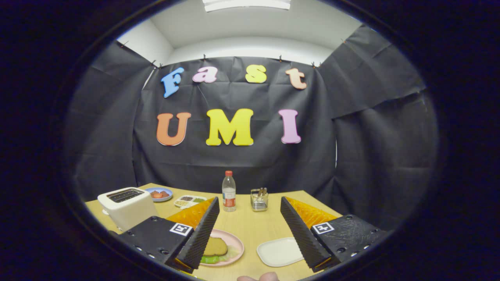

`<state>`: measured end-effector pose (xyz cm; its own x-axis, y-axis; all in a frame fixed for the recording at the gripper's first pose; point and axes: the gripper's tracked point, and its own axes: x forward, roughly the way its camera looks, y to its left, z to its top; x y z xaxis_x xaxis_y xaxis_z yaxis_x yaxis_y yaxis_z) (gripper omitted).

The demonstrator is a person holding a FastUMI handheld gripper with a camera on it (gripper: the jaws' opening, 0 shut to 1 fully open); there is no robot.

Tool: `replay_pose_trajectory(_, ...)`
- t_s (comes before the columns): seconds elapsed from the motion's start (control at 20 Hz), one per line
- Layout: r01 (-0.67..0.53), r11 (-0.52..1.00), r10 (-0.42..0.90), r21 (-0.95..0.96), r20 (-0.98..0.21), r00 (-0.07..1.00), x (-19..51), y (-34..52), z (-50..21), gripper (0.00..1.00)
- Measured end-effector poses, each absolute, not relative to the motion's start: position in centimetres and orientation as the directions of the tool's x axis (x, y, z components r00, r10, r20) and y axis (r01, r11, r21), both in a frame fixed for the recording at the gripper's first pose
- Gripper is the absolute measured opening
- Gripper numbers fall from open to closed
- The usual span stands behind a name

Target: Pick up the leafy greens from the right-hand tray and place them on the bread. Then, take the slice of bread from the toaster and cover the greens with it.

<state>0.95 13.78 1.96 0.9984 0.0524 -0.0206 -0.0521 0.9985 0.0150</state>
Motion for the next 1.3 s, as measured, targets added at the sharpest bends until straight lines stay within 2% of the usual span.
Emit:
replay_pose_trajectory(0.45,-0.077,0.997,0.076,0.028,0.019,0.997,-4.8,16.9,3.8,0.95)
replay_pose_trajectory(1.3,-0.078,0.997,0.078,0.001,0.032,0.996,-5.3,18.8,3.1,0.94)
